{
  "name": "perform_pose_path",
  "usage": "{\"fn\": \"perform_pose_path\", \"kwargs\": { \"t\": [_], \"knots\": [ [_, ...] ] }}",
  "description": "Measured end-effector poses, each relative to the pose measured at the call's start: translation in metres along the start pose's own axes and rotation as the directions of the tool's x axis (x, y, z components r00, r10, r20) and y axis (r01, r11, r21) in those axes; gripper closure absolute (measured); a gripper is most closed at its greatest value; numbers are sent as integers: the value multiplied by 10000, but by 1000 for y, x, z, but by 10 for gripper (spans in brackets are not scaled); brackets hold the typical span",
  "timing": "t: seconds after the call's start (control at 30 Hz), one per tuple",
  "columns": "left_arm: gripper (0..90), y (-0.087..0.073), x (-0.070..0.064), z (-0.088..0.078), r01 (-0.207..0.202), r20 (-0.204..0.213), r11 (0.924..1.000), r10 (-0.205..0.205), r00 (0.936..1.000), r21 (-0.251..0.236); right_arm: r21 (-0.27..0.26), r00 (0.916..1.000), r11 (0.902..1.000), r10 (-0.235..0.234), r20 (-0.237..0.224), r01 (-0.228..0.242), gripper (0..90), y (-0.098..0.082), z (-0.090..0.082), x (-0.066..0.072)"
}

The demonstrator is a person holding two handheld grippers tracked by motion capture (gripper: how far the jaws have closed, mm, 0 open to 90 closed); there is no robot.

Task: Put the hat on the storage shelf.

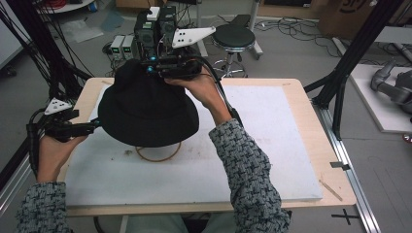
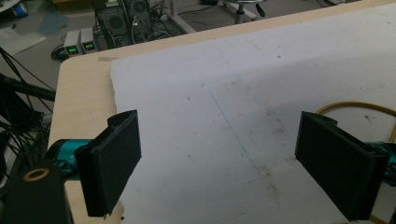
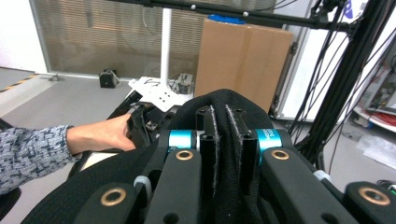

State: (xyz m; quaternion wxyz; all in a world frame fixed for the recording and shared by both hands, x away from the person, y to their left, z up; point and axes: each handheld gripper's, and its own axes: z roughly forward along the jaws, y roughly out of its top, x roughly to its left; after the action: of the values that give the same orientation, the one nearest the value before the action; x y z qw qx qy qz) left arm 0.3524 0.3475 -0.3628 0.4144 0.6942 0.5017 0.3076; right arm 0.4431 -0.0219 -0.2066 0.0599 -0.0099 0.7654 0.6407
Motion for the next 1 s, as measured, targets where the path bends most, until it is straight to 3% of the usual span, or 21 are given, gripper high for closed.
{"fn": "perform_pose_path", "kwargs": {
  "t": [0.47, 1.0],
  "knots": [
    [147, 0, 0, 0, 17, 2, 10000, -17, 10000, -28, 704, 9993, 9974, 200, -309, -178, 833, -9, 14, 1],
    [147, 0, -1, 2, -38, -6, 10000, 38, 10000, 48, 1630, 9989, 9865, 227, -399, -159, 798, -17, 23, 1]
  ]
}}
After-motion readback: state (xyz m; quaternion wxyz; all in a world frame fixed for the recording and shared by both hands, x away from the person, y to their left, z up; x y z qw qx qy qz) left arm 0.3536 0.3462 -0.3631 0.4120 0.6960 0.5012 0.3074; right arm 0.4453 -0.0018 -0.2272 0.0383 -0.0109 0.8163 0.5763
